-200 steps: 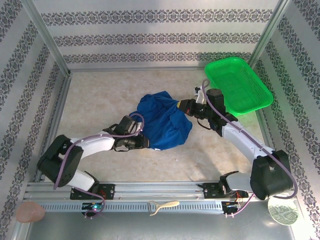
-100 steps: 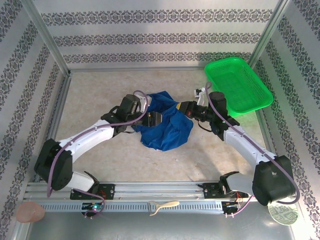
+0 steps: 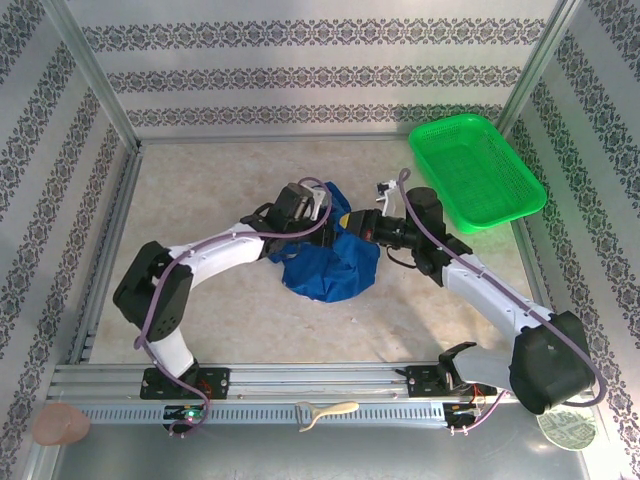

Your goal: Fold the inside-out t-shirt

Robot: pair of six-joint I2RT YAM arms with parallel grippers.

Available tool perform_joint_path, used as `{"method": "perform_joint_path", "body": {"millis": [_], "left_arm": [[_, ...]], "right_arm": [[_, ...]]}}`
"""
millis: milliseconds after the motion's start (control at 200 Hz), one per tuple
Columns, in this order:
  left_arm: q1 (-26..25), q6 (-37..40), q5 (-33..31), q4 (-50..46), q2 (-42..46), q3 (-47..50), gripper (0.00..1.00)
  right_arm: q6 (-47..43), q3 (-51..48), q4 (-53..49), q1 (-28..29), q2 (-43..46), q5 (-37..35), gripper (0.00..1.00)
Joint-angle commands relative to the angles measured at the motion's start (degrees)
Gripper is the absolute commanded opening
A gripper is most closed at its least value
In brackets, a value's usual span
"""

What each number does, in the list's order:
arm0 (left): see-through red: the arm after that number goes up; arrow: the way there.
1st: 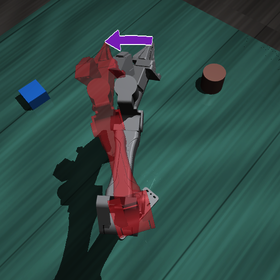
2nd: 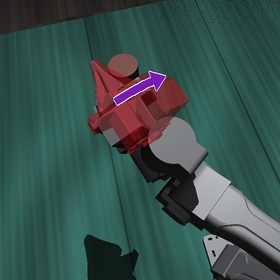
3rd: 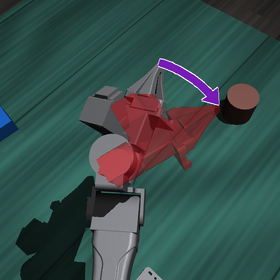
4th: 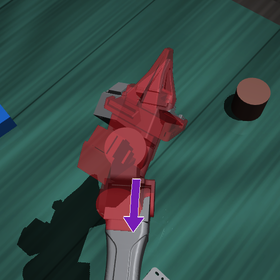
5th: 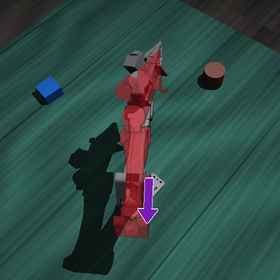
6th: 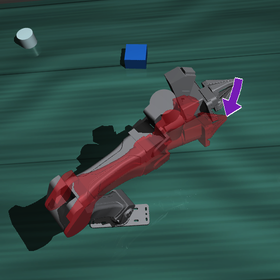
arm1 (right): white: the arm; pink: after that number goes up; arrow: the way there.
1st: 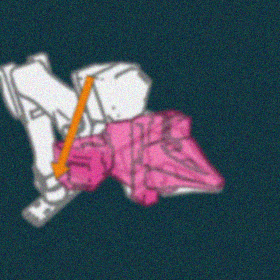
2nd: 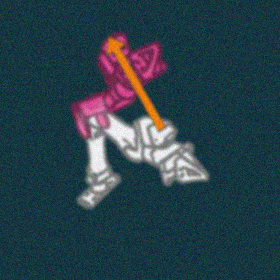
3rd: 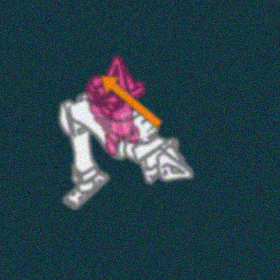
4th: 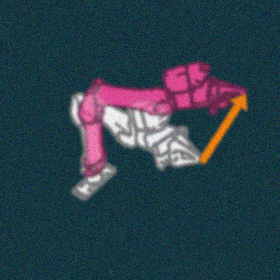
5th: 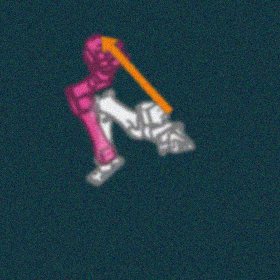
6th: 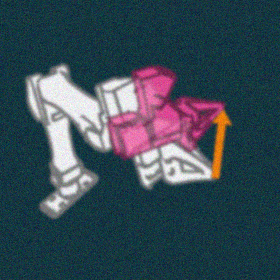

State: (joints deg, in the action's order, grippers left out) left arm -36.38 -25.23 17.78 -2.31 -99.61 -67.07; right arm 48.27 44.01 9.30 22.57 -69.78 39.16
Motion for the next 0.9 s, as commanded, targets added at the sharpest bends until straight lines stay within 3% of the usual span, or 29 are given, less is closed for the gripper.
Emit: {"method": "perform_joint_path", "body": {"millis": [0, 80, 210, 250, 305, 385, 470, 634, 774, 899], "left_arm": [[-0.3, 3.0, 4.3, 2.2, -2.6, -4.5, 0.22], [0.7, 4.8, 11.6, -0.1, -1.7, -4.7, 0.0], [5.0, 2.5, 28.0, -0.4, 4.9, -0.1, 0.0], [5.8, 0.8, 32.7, 0.9, 7.4, 1.7, 0.0], [6.4, -2.0, 38.0, 3.4, 10.4, 3.5, 0.0], [6.4, -8.6, 43.3, 11.1, 14.0, 6.3, 0.0], [6.4, -11.9, 44.2, 15.2, 16.5, 7.9, 0.0], [6.6, -11.4, 45.6, 15.1, 17.4, 7.9, 0.0], [7.1, -11.3, 46.2, 14.9, 16.6, 7.4, 0.0], [7.5, -11.5, 46.4, 15.2, 16.0, 7.1, 0.0]], "right_arm": [[-0.2, 0.0, 0.4, -2.3, 1.4, 2.1, 0.0], [-1.1, -0.1, -1.3, -6.8, 1.1, 3.2, 0.0], [-8.2, 2.6, -10.2, -11.6, -4.1, -1.5, 0.0], [-10.8, 4.7, -13.1, -12.0, -7.0, -4.5, 0.14], [-12.8, 7.5, -16.4, -11.9, -11.2, -8.9, 0.44], [-13.4, 10.2, -18.4, -11.3, -14.4, -11.8, 0.57], [-12.9, 10.1, -18.8, -9.2, -11.0, -13.6, 0.62], [-17.1, 8.3, -25.5, -2.2, 4.1, -20.9, 0.69], [-18.6, 6.3, -28.8, 4.7, 14.3, -28.6, 0.69], [-18.8, 6.4, -29.6, 8.3, 17.4, -31.8, 0.68]]}}
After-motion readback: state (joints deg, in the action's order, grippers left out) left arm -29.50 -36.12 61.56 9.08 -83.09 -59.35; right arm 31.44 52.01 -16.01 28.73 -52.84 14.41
